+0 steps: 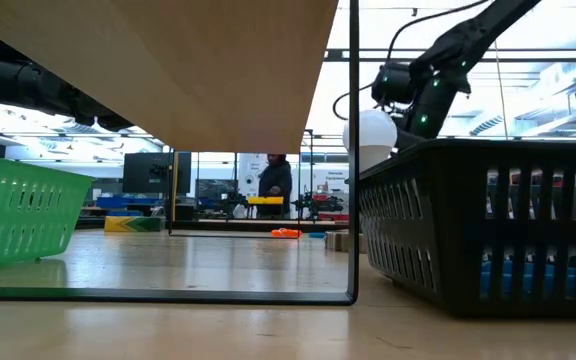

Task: Pick & Place Office Desk Supplies
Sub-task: Put the blue rubber band into the black bin

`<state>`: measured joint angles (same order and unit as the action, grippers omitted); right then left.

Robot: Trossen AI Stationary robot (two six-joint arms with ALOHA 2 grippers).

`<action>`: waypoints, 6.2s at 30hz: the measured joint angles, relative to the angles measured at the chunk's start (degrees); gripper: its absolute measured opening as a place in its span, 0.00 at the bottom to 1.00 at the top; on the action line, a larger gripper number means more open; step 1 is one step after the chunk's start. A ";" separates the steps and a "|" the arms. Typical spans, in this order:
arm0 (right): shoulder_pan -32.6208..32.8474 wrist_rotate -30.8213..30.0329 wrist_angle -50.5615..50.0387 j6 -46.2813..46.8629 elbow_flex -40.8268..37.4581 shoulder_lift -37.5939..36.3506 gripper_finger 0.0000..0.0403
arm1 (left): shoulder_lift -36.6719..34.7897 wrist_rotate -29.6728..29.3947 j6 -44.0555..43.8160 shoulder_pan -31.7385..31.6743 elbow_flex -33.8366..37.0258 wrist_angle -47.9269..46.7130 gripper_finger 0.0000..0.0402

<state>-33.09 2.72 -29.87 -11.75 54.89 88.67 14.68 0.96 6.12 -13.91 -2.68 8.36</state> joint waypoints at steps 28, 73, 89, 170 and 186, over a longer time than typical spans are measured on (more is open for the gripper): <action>-1.77 1.26 1.19 -3.14 -0.01 9.76 0.42 | 0.00 -0.99 -1.85 0.00 0.00 -0.07 0.68; 17.91 -16.32 -17.54 13.33 -0.11 -7.62 0.00 | -0.01 -0.98 -1.18 0.00 0.00 -0.23 0.68; 43.02 -6.80 -18.30 27.91 -0.07 -15.13 0.00 | 0.00 -1.01 -0.69 0.00 0.00 -0.90 0.68; 35.07 -28.39 -11.26 12.84 0.00 -9.20 0.35 | 0.70 -0.93 -0.40 0.01 -0.02 -1.31 0.68; 2.74 1.08 1.71 -11.06 0.00 -7.99 0.56 | 0.70 -0.97 0.36 0.00 -0.02 -1.29 0.68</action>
<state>-30.34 3.80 -28.15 -22.82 54.89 80.67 15.38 -0.01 6.48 -13.91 -2.70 7.07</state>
